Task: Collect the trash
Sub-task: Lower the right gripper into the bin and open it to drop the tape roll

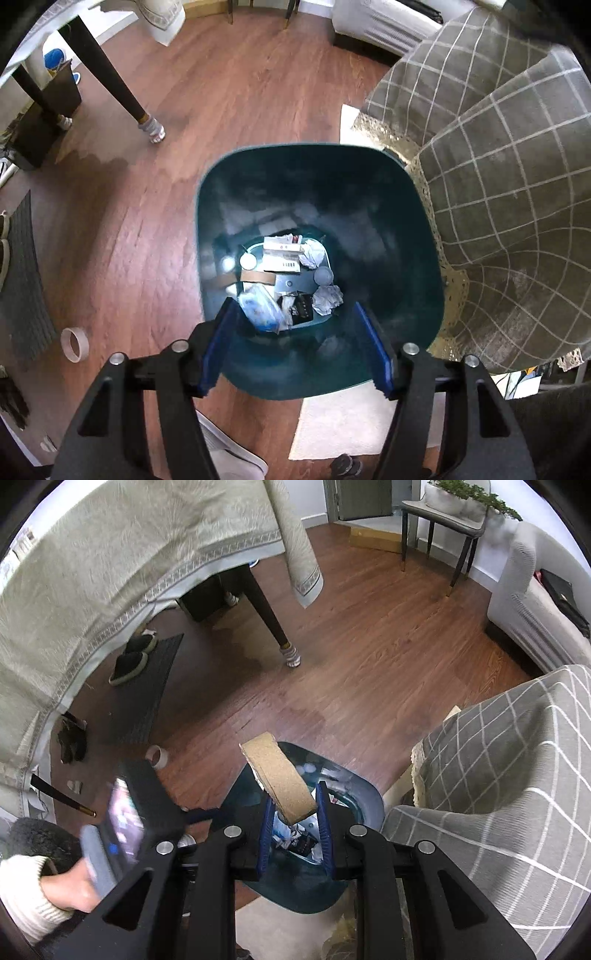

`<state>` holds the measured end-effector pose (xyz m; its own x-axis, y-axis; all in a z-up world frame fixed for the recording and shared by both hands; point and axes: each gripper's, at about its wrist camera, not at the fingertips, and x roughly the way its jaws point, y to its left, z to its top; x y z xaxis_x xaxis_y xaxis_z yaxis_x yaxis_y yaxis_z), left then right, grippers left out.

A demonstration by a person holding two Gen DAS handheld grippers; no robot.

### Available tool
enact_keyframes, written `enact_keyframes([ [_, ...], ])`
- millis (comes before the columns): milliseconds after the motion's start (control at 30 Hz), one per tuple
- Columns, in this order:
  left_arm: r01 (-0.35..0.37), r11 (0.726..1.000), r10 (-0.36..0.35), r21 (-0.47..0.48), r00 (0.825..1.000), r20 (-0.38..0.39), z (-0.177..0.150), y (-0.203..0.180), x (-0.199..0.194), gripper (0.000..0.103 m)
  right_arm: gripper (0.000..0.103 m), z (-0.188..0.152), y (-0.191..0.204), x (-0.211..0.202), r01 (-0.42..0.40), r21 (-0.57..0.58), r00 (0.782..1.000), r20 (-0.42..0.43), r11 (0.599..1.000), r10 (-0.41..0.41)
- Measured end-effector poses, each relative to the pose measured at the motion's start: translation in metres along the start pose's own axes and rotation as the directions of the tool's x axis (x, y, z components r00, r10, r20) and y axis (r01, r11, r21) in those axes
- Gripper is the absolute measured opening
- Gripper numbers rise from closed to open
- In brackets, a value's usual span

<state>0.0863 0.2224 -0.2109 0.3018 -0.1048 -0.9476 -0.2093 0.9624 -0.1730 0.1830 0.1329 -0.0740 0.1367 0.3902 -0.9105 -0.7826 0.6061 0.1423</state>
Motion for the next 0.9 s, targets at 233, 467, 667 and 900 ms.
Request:
enact_keyframes([
  [233,-0.023,0.999,0.025,-0.030,0.997,0.078,0.001,0.022,-0.038,0.058,0.022,-0.003,0.011,0.025,0.020,-0.019,0.998,-0.055,1.000,-0.021],
  [467,-0.031,0.999,0.034,-0.024,0.988,0.153,0.004,0.030,-0.073,0.047,0.022,-0.015,0.018,0.060,0.033,-0.038,0.988,-0.148,0.999,-0.039],
  [667,-0.012,0.999,0.021,-0.043,0.975,0.221,0.010,0.033,-0.106,0.038,0.022,-0.035,0.020,0.099,0.057,-0.072,0.965,-0.253,0.996,-0.073],
  [900,0.053,0.998,-0.038,-0.041,0.952,0.303,0.022,0.022,-0.143,0.036,0.023,-0.067,0.017,0.133,0.095,-0.117,0.923,-0.362,0.989,-0.132],
])
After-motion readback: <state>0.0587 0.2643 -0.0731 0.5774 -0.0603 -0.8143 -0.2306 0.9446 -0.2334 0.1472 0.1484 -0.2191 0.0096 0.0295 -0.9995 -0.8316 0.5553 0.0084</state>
